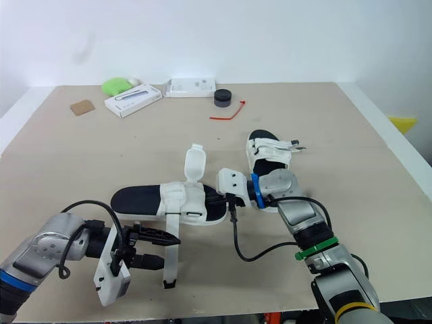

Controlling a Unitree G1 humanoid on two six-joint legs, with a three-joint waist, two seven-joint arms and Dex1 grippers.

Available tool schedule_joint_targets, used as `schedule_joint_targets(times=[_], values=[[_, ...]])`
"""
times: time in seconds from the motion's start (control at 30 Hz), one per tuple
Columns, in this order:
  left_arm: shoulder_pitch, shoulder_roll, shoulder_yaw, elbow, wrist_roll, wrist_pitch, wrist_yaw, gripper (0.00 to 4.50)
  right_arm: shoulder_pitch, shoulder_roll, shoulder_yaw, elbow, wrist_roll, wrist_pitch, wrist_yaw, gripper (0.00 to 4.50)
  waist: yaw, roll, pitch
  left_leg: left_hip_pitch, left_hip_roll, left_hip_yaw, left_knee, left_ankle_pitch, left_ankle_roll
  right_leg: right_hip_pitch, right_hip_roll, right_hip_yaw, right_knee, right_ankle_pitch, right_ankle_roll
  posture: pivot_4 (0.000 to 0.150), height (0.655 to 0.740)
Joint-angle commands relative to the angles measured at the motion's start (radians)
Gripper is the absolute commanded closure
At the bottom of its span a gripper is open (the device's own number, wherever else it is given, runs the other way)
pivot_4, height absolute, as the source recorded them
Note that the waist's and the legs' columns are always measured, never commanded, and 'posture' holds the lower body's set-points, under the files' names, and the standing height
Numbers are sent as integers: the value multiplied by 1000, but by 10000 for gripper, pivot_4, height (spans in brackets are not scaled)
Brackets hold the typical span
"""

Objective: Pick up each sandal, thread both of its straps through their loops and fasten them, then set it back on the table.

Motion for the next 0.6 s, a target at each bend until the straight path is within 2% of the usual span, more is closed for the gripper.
schedule_joint_targets(times=[0.03,0.07,0.13,0.2,0.37,0.6], values=[[-18,18,-30,8,-17,-17,8,22639,6,-11,7,-2,-19,12,1,45000,0,0,0,0,0,0,0,0,0,0,0,0,0,0,0,1500,7400],[-17,23,-36,12,-14,-20,6,25633,6,-12,7,-2,-19,13,0,45000,0,0,0,0,0,0,0,0,0,0,0,0,0,0,0,1500,7400],[-17,31,-46,21,-12,-24,9,36241,5,-12,6,-3,-19,15,0,45000,0,0,0,0,0,0,0,0,0,0,0,0,0,0,0,1500,7400],[-16,28,-48,26,-38,0,20,44645,7,-14,6,-4,-19,15,0,45000,0,0,0,0,0,0,0,0,0,0,0,0,0,0,0,1500,7400],[-9,45,-17,-96,-331,380,5,44645,6,-18,7,-2,-20,15,4,45000,0,0,0,0,0,0,0,0,0,0,0,-1,1,-3,5,1500,7400],[-81,46,108,-285,-753,954,124,44645,1,-15,11,10,-23,9,7,45000,0,0,0,0,0,-2,1,0,0,0,1,-2,1,-3,5,1500,7400]])
